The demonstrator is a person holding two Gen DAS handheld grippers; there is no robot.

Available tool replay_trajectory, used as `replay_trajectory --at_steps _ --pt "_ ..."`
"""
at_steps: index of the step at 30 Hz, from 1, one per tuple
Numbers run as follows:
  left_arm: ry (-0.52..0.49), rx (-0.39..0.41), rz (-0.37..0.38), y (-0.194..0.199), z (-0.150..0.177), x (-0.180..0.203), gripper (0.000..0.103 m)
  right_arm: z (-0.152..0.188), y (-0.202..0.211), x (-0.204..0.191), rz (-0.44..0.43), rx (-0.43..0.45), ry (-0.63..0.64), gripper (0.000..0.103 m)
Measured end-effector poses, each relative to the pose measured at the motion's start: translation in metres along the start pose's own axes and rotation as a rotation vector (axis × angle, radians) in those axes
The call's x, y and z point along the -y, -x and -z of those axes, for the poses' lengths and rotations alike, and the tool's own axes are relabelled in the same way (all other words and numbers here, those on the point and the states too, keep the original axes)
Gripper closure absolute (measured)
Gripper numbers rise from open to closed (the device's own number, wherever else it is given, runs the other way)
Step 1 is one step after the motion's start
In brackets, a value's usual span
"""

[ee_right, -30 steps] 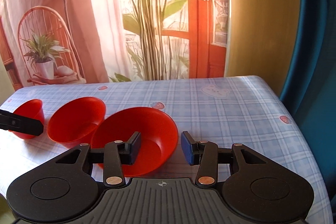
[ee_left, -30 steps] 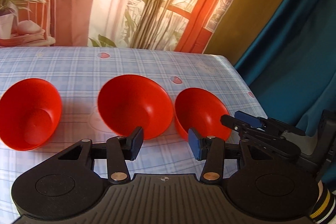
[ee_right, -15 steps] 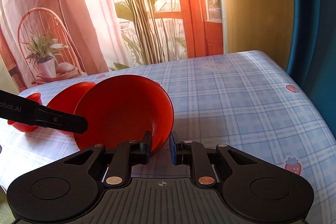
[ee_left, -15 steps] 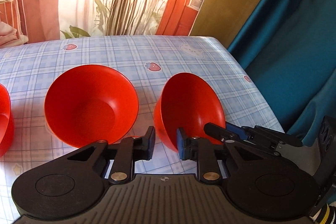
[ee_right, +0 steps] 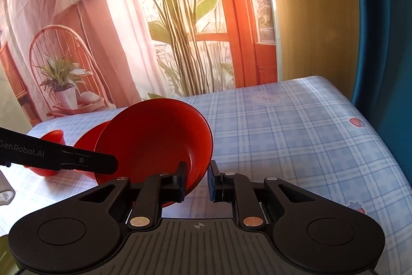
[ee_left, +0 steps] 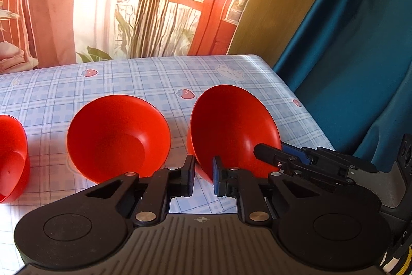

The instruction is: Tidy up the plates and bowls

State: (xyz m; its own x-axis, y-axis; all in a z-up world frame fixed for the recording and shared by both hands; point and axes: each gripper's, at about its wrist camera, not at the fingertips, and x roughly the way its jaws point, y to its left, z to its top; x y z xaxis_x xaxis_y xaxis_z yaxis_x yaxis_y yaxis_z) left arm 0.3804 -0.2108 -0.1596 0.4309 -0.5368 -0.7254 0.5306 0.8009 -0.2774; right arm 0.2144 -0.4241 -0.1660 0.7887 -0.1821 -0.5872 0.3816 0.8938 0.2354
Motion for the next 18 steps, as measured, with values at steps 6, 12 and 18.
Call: replay_trajectory --at_steps 6,12,18 --pt "0.048 0.047 -0.035 0.022 -0.005 -0.023 0.088 -0.018 -0.006 -0.029 -0.05 0.029 0.037 0.088" --pt "0.093 0.078 -0.09 0.031 -0.01 -0.047 0.088 -0.028 -0.027 -0.059 -0.097 0.037 0.055 0.087" --pt "0.109 0.074 -0.125 0.027 -0.012 -0.062 0.088 -0.027 -0.044 -0.077 -0.117 0.024 0.05 0.087"
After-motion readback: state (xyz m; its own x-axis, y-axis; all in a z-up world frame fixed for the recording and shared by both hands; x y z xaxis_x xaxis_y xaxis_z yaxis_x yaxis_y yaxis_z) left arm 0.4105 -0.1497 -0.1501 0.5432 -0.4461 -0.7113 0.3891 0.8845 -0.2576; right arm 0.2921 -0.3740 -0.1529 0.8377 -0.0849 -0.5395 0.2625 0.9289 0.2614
